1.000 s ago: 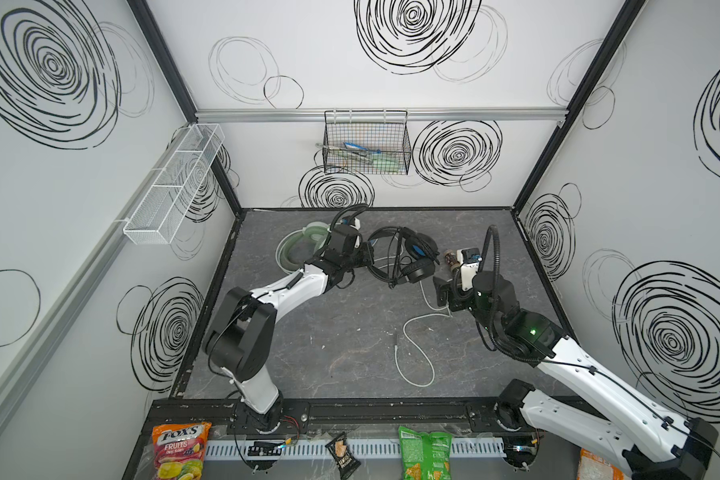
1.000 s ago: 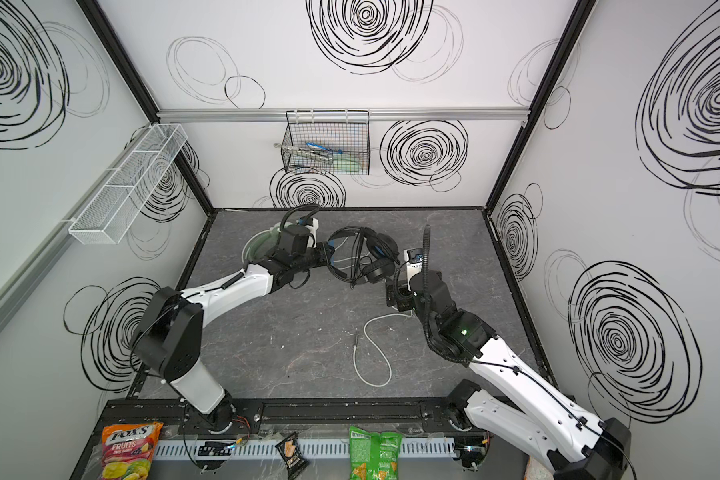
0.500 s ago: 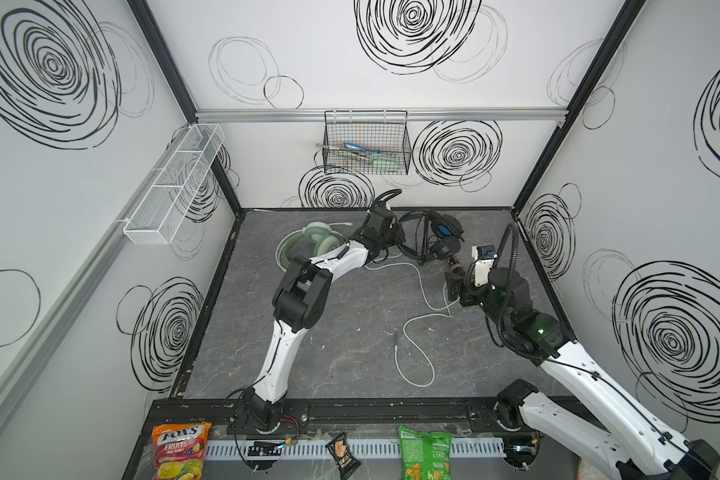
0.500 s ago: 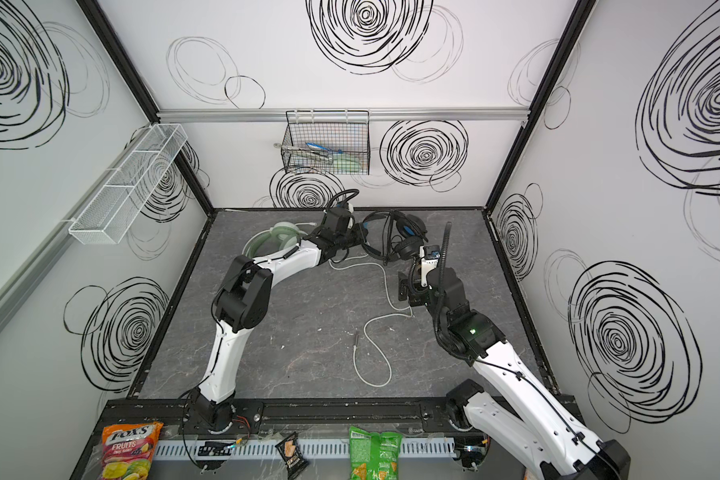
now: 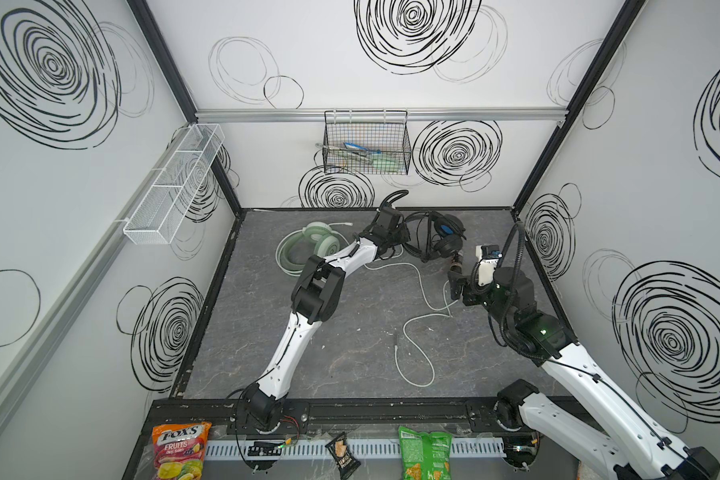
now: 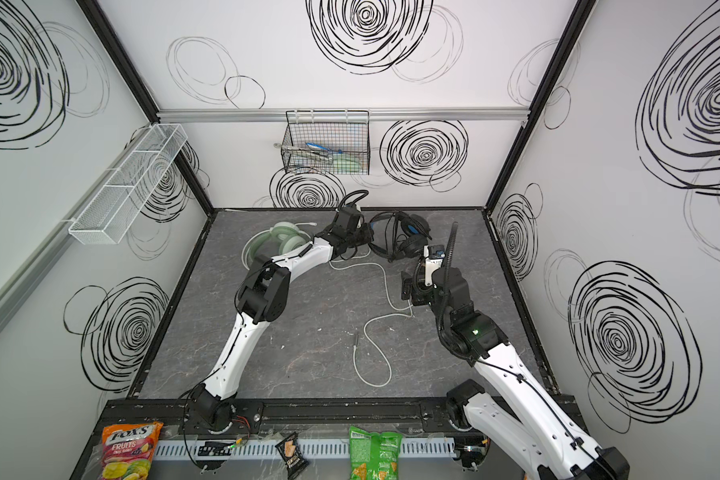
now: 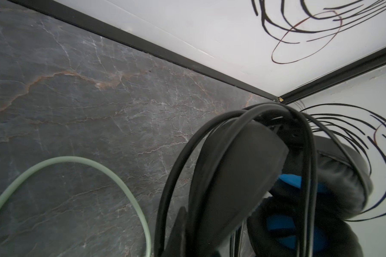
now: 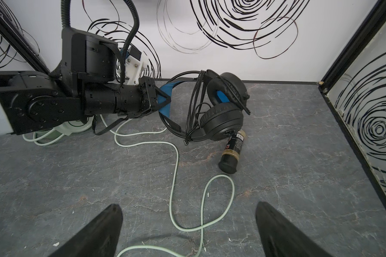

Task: Wrap the headphones
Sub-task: 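Lower the wrapped black headset with the left gripper while the right gripper withdraws, then release the black headset and move the left gripper to the pale green headset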

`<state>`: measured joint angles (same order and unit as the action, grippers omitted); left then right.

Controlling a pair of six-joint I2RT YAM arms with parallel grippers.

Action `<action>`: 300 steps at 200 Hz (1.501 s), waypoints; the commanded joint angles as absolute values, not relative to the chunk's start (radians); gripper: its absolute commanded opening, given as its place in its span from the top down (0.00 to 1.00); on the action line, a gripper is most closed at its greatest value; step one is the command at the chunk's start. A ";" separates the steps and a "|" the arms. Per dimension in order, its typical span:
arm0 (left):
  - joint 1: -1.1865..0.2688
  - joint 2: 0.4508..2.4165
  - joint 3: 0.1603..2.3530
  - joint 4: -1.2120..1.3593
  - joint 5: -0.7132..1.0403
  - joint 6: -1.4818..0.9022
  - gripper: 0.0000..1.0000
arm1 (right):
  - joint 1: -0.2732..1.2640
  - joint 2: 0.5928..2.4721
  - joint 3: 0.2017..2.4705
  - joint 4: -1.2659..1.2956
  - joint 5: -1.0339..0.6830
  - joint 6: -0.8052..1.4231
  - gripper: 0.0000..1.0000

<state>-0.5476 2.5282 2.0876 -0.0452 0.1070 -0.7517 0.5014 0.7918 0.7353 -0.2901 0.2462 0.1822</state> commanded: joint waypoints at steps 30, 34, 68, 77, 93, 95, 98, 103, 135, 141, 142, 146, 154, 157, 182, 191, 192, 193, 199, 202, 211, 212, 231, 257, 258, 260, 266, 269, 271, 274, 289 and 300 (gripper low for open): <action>-0.515 2.540 2.079 0.074 0.120 -0.825 1.00 | 0.481 0.774 0.717 -0.250 0.224 0.185 0.03; -0.516 2.543 2.083 0.070 0.120 -0.821 1.00 | 0.480 0.776 0.715 -0.249 0.223 0.186 0.03; -0.515 2.571 2.125 0.031 0.118 -0.785 0.83 | 0.464 0.779 0.713 -0.240 0.209 0.187 0.03; -0.517 2.568 2.125 0.023 0.107 -0.770 0.74 | 0.461 0.777 0.713 -0.239 0.207 0.187 0.03; -0.524 2.556 2.121 0.011 0.089 -0.748 0.65 | 0.459 0.772 0.712 -0.239 0.204 0.187 0.03; -0.524 2.556 2.121 0.009 0.087 -0.746 0.65 | 0.459 0.772 0.712 -0.240 0.203 0.186 0.03; -0.525 2.553 2.121 0.007 0.085 -0.743 0.65 | 0.459 0.770 0.712 -0.241 0.203 0.186 0.03; -0.526 2.550 2.121 0.005 0.084 -0.740 0.65 | 0.458 0.769 0.712 -0.241 0.202 0.187 0.03; -0.537 2.524 2.134 -0.023 0.057 -0.705 0.63 | 0.457 0.759 0.713 -0.242 0.203 0.187 0.03; -0.537 2.520 2.138 -0.033 0.054 -0.700 0.63 | 0.458 0.756 0.713 -0.241 0.205 0.186 0.03; -0.537 2.519 2.138 -0.033 0.054 -0.700 0.63 | 0.458 0.755 0.712 -0.242 0.205 0.186 0.03; -0.538 2.515 2.138 -0.036 0.052 -0.697 0.63 | 0.458 0.753 0.711 -0.241 0.204 0.187 0.03; -0.538 2.507 2.138 -0.043 0.048 -0.692 0.62 | 0.457 0.750 0.710 -0.242 0.204 0.186 0.03; -0.538 2.504 2.138 -0.044 0.047 -0.691 0.61 | 0.457 0.750 0.710 -0.242 0.203 0.187 0.03; -0.539 2.509 2.170 -0.076 0.050 -0.683 0.59 | 0.457 0.743 0.713 -0.247 0.203 0.187 0.03; -0.542 2.515 2.183 -0.087 0.051 -0.683 0.57 | 0.458 0.738 0.716 -0.250 0.207 0.187 0.03; -0.543 2.516 2.184 -0.087 0.052 -0.683 0.57 | 0.457 0.738 0.716 -0.250 0.208 0.187 0.03; -0.543 2.517 2.184 -0.089 0.052 -0.683 0.57 | 0.458 0.738 0.715 -0.251 0.207 0.186 0.03; -0.547 2.516 2.185 -0.093 0.048 -0.682 0.55 | 0.457 0.735 0.717 -0.253 0.210 0.187 0.03; -0.548 2.514 2.183 -0.096 0.044 -0.680 0.54 | 0.458 0.734 0.717 -0.254 0.211 0.187 0.03; -0.554 2.502 2.175 -0.102 0.029 -0.668 0.51 | 0.457 0.732 0.720 -0.258 0.212 0.187 0.03; -0.554 2.501 2.174 -0.103 0.028 -0.666 0.51 | 0.457 0.732 0.721 -0.259 0.212 0.186 0.03; -0.558 2.457 2.138 -0.103 0.002 -0.632 0.44 | 0.458 0.727 0.721 -0.265 0.209 0.187 0.03; -0.555 2.393 2.120 -0.133 -0.022 -0.574 0.34 | 0.457 0.723 0.715 -0.270 0.208 0.195 0.03; -0.555 2.391 2.120 -0.135 -0.022 -0.571 0.34 | 0.457 0.723 0.715 -0.270 0.208 0.194 0.03; -0.555 2.387 2.120 -0.139 -0.023 -0.567 0.33 | 0.458 0.723 0.715 -0.270 0.208 0.196 0.03; -0.556 2.372 2.120 -0.149 -0.021 -0.549 0.31 | 0.458 0.721 0.715 -0.271 0.209 0.196 0.03; -0.556 2.364 2.119 -0.155 -0.018 -0.541 0.30 | 0.458 0.722 0.715 -0.271 0.209 0.197 0.03; -0.557 2.359 2.119 -0.158 -0.015 -0.535 0.30 | 0.458 0.721 0.714 -0.271 0.209 0.198 0.03; -0.557 2.349 2.116 -0.163 -0.011 -0.525 0.29 | 0.457 0.721 0.714 -0.272 0.210 0.197 0.03; -0.560 2.290 2.091 -0.180 0.031 -0.485 0.24 | 0.458 0.721 0.710 -0.273 0.213 0.199 0.03; -0.562 2.230 2.047 -0.190 0.082 -0.458 0.23 | 0.458 0.722 0.709 -0.278 0.212 0.202 0.03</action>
<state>-0.5556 2.3939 2.0960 -0.1852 0.0181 -0.5545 0.4625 0.7326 0.7189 -0.2714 0.2070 0.1833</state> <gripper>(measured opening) 0.760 0.975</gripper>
